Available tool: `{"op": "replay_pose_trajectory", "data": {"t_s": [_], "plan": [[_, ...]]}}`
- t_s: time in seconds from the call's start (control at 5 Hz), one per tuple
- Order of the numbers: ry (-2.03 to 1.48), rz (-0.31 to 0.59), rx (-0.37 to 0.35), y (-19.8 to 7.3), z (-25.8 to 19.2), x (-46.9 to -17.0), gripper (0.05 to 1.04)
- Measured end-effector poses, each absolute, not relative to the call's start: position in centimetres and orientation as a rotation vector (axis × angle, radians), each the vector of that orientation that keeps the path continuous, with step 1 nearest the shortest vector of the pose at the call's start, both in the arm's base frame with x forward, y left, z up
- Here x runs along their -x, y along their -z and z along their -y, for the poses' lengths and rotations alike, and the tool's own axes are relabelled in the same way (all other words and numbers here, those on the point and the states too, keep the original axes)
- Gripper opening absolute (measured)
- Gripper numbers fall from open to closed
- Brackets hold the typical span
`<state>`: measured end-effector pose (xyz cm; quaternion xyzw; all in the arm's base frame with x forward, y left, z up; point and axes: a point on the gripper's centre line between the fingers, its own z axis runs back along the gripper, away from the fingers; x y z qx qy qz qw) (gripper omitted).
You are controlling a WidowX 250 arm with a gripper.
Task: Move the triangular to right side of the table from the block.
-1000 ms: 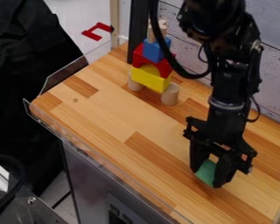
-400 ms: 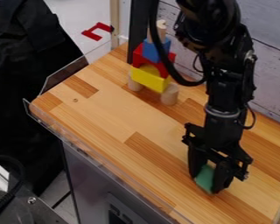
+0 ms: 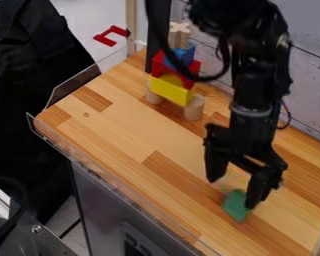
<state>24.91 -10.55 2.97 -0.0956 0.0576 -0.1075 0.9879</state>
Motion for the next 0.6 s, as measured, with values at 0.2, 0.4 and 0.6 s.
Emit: {"op": "replay_pose_trajectory", "data": {"t_s": [0.2,0.4,0.6], "plan": [[0.184,-0.060,0.173,-6.5,9.1,-25.5,1.000],[0.140,0.000,0.130,-9.8,7.3,-26.7,1.000],[0.089,0.028,0.103,-11.7,5.0,-28.0,1.000]]}}
